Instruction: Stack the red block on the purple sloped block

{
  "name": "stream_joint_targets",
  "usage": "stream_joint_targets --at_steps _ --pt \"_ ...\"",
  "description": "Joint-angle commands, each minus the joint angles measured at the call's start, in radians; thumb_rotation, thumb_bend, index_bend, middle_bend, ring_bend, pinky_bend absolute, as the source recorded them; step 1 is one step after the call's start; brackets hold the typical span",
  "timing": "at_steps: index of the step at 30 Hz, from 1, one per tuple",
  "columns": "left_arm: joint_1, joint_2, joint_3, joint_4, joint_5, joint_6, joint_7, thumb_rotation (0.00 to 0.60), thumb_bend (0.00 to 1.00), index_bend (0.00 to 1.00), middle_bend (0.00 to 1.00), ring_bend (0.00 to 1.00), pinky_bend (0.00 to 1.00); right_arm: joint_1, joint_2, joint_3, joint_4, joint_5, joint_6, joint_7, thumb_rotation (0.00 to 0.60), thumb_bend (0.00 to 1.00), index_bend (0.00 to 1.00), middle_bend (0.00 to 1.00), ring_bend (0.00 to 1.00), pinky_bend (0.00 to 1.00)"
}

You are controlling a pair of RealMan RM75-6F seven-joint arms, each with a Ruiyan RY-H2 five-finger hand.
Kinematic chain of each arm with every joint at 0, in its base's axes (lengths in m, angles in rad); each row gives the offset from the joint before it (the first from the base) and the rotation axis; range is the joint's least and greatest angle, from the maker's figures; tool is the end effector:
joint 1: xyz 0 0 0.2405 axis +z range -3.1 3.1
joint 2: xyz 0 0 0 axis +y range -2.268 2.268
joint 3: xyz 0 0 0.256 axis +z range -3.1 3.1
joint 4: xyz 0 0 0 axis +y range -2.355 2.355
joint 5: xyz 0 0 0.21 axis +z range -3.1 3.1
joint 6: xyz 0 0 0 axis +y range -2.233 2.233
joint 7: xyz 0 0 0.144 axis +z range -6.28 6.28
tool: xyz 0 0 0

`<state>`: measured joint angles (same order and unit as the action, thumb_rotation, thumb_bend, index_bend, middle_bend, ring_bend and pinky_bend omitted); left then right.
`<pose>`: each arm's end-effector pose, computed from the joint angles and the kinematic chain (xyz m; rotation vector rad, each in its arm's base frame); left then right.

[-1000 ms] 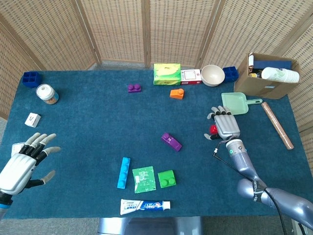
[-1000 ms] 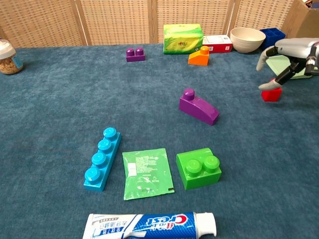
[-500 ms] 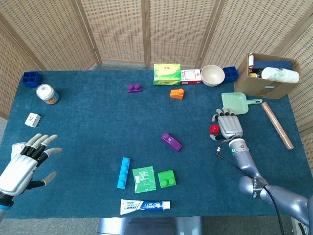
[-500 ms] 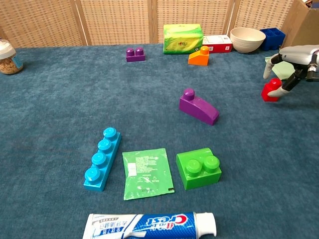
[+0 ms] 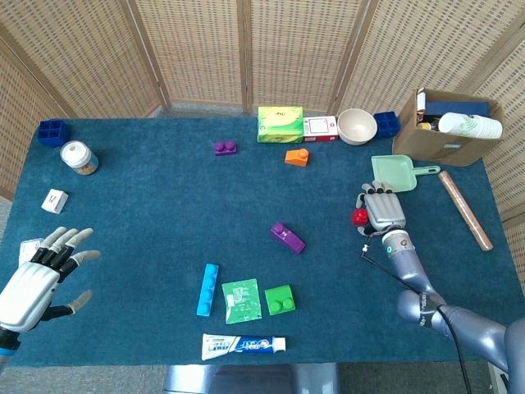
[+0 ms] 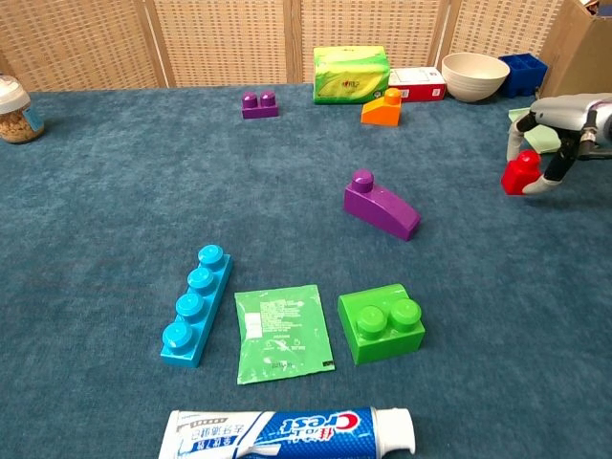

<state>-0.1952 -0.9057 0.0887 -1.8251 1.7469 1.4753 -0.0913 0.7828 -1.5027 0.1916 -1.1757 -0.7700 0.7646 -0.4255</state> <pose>-0.2461 0.1730 0.1742 -1.7010 -0.9228 -1.0629 -0.2418 -0.4070 0.0270 1.6450 -1.0257 0.5492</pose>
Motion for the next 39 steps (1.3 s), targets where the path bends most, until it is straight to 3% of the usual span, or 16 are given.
stream_joint_targets --at_steps 1,23,39 --pt "0.002 -0.002 0.0 0.004 -0.002 -0.002 -0.004 0.6 0.35 0.26 0.0 0.0 0.0 0.008 -0.009 -0.002 0.012 0.011 -0.007 -0.007 0.545 0.2 0.39 0.15 0.0 0.08" --pt "0.008 -0.02 -0.007 0.034 -0.009 -0.021 -0.031 0.6 0.35 0.26 0.0 0.0 0.0 0.056 -0.004 0.003 0.006 0.087 -0.004 -0.062 0.599 0.17 0.49 0.19 0.02 0.08" --pt "0.02 -0.026 -0.005 0.052 -0.014 -0.02 -0.046 0.6 0.35 0.26 0.0 0.0 0.0 0.085 -0.016 -0.01 0.022 0.149 -0.006 -0.106 0.598 0.18 0.52 0.2 0.03 0.09"
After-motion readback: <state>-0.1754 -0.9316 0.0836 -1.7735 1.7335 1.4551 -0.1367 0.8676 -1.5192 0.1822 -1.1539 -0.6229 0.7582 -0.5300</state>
